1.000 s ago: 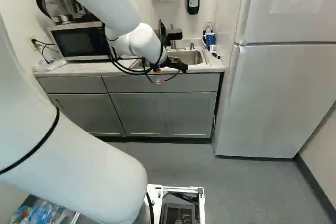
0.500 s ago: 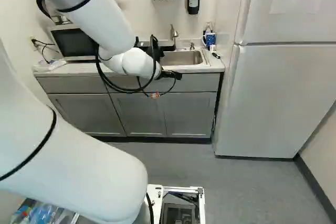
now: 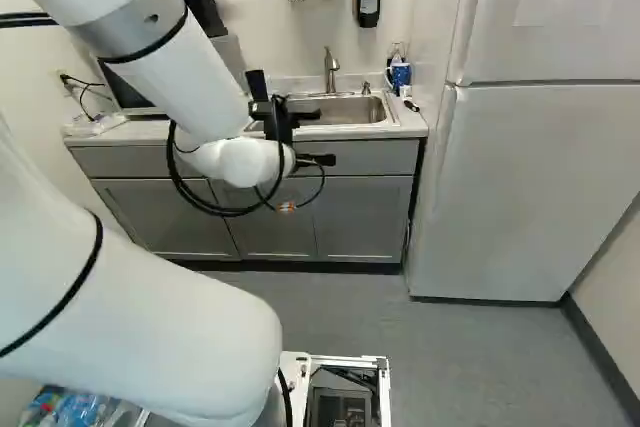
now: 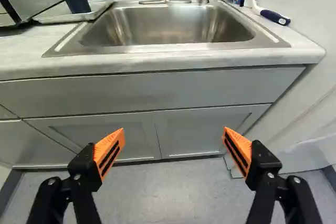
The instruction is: Rinse the cup and place it in the tray
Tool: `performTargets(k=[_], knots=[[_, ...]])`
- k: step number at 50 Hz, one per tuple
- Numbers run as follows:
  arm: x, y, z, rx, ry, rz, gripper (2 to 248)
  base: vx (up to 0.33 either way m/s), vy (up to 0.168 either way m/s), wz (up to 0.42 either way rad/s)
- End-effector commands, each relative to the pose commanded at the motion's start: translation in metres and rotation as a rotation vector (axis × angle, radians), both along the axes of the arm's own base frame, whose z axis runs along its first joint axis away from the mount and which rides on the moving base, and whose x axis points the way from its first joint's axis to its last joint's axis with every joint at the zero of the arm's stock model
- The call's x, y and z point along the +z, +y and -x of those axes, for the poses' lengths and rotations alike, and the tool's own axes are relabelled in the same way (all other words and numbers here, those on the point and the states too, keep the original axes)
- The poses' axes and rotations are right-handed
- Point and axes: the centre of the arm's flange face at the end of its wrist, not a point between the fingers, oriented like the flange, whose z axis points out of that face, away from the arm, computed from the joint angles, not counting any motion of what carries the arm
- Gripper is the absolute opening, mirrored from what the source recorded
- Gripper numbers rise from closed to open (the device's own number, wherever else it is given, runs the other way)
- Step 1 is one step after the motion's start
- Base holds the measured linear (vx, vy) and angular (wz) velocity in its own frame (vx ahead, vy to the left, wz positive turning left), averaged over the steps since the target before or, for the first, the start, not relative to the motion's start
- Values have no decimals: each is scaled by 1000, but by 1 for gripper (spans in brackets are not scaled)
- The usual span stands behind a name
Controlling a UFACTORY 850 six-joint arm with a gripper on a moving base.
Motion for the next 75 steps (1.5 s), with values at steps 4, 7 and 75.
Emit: performTargets(k=[4, 7, 75], knots=[[-6, 3, 6, 7, -14, 0, 247, 0, 0, 0], [-10, 5, 10, 12, -24, 0, 247, 0, 0, 0], [-50, 24, 64, 69, -138, -4, 247, 0, 0, 0]])
